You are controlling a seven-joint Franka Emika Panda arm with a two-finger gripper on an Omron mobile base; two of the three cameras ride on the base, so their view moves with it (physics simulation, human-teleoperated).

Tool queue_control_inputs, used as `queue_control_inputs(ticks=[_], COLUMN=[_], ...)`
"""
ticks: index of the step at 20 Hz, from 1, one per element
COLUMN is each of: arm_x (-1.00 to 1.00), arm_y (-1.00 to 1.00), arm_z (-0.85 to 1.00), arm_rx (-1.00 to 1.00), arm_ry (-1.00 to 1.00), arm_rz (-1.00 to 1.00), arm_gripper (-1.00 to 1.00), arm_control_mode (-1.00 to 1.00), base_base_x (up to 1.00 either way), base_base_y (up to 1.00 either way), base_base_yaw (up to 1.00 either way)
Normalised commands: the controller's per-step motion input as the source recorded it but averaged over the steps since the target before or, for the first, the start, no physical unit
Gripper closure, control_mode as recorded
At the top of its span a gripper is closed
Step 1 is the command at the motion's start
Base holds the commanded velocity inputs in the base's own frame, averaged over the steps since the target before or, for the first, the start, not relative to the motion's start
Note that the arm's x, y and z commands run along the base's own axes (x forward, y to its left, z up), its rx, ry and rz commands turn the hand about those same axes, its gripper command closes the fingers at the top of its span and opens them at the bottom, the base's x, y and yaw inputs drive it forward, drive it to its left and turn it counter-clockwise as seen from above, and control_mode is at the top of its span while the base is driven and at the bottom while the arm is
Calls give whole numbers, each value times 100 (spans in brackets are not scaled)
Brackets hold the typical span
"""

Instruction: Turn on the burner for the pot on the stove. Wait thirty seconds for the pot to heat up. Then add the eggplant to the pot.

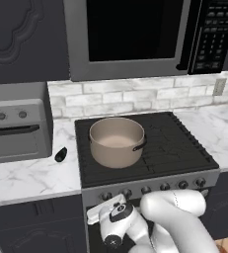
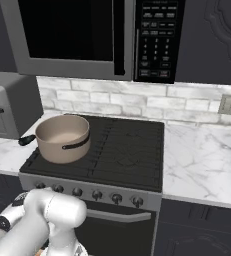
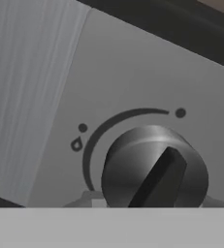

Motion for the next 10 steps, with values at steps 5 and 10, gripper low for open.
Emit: queue_control_inputs(ticks=[5,10], arm_x=[34,35], arm_y=[64,66], arm_z=[100,100], arm_rx=[-22,-26], arm_ry=[18,15], arm_rz=[6,10], arm_gripper=[100,100], arm_control_mode=[-100,-100], base_base_x=[0,0], base_base_y=[0,0], base_base_yaw=[0,0])
